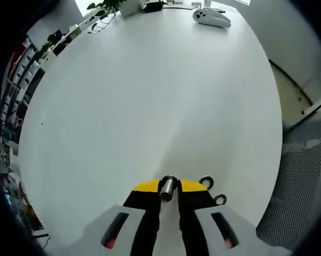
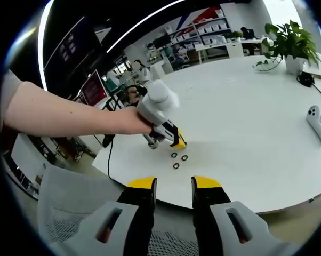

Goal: Place the washer onto the threaded stud by aligning its center hole with the stud, sliding it down to the base, and recovering from edge contact or off-axis alignment until the washer reaches the visible bottom stop.

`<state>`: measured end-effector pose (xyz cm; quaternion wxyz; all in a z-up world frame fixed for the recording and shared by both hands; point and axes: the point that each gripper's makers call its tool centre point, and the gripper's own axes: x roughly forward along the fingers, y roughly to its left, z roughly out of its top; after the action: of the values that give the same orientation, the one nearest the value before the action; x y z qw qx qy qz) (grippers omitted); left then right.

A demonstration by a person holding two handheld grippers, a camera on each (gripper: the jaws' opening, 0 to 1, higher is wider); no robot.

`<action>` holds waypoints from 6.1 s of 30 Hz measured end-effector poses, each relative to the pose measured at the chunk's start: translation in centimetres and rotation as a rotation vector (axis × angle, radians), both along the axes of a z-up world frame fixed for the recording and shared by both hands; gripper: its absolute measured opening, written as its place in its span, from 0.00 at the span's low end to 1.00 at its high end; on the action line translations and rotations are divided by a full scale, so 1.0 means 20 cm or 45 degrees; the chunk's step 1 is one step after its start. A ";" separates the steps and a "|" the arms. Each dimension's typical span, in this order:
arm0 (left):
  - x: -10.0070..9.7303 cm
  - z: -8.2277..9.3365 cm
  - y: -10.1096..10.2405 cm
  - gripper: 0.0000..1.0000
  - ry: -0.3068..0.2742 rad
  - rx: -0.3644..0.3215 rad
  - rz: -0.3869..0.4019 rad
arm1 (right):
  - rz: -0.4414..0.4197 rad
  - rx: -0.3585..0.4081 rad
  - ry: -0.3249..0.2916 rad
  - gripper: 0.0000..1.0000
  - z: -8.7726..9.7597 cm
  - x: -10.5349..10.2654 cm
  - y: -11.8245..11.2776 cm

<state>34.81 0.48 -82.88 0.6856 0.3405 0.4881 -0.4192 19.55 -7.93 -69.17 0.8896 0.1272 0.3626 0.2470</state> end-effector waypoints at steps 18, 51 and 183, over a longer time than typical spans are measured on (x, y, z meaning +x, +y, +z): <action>-0.03 0.03 0.10 0.15 -0.003 -0.011 0.042 | 0.012 -0.001 -0.001 0.28 0.00 0.00 0.01; -0.20 -0.04 0.12 0.10 0.052 0.049 -0.012 | 0.005 0.012 -0.012 0.28 0.01 0.00 0.01; -0.01 0.01 0.02 0.09 -0.053 -0.027 0.011 | 0.033 -0.003 0.005 0.28 0.00 -0.01 0.01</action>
<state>34.63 0.85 -82.75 0.7010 0.3398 0.4707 -0.4143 19.27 -7.66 -69.25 0.8857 0.1219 0.3664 0.2580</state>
